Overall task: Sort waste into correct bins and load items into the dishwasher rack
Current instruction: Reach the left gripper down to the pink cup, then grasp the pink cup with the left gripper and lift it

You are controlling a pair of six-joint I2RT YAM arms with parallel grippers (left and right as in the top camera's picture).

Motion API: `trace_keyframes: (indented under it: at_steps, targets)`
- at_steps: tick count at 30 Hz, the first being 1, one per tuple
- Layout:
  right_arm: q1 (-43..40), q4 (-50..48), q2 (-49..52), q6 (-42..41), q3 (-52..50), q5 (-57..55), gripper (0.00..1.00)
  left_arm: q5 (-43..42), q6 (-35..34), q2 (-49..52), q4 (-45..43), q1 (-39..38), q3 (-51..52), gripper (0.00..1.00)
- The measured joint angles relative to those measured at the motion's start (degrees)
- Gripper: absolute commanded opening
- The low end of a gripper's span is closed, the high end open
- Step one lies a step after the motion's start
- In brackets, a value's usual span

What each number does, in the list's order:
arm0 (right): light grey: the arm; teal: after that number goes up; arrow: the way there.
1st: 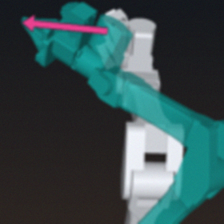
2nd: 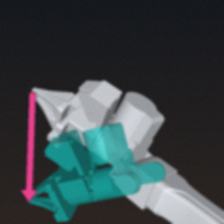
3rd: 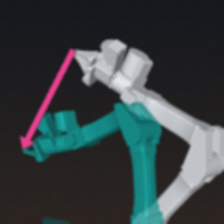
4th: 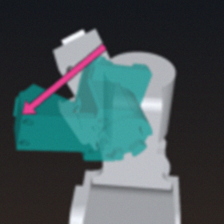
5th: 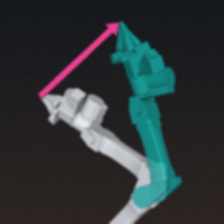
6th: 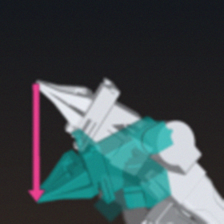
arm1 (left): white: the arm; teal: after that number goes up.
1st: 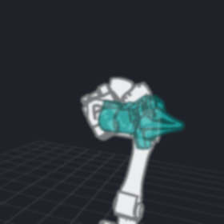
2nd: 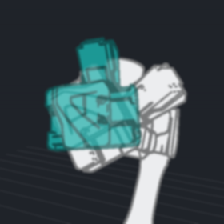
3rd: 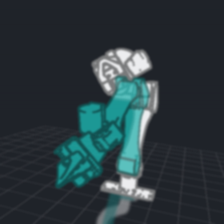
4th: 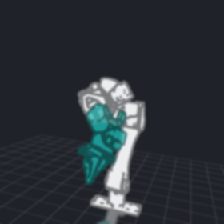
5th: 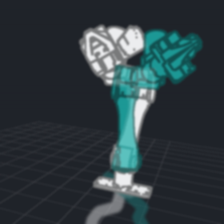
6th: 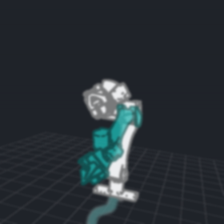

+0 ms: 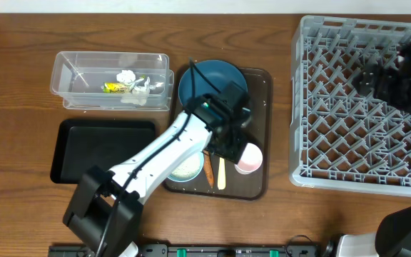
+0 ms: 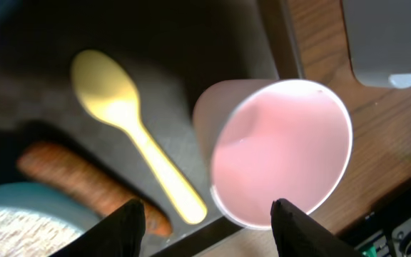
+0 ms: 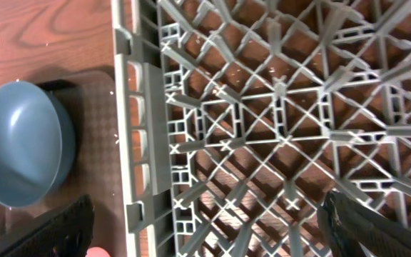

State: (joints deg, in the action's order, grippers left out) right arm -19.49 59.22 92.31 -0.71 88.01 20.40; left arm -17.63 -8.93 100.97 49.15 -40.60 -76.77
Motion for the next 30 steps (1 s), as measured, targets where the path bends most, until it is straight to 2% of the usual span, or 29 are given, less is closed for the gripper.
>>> trace_keyframes:
  at_steps: [2,4,11,13,21,27,30]
  targets:
    - [0.6,0.0,0.0,0.1,0.0,-0.2,0.99,0.0,0.0,0.4,-1.1,-0.5,0.7,0.57]
    - [0.8,0.1,0.0,0.1,0.0,-0.5,0.99,0.0,0.0,1.0,-1.8,-0.7,1.1,0.5]
    - [0.8,0.2,0.0,0.1,0.0,-0.9,0.99,0.0,0.0,3.7,-3.8,-0.7,1.7,0.12]
    - [0.8,0.2,0.0,0.1,0.0,-0.9,0.99,0.0,0.1,4.0,-4.6,-0.7,1.9,0.06]
    - [0.8,0.3,0.0,0.1,0.0,-1.0,0.99,0.0,0.2,4.0,-6.6,1.5,1.3,0.06]
    - [0.8,0.2,0.0,0.1,0.0,-3.7,0.99,-0.9,-0.1,1.6,-8.2,10.1,-3.4,0.06]
    - [0.9,-0.2,0.0,0.5,0.0,-3.2,0.99,-6.0,-1.4,-1.8,-12.6,16.6,-4.3,0.06]
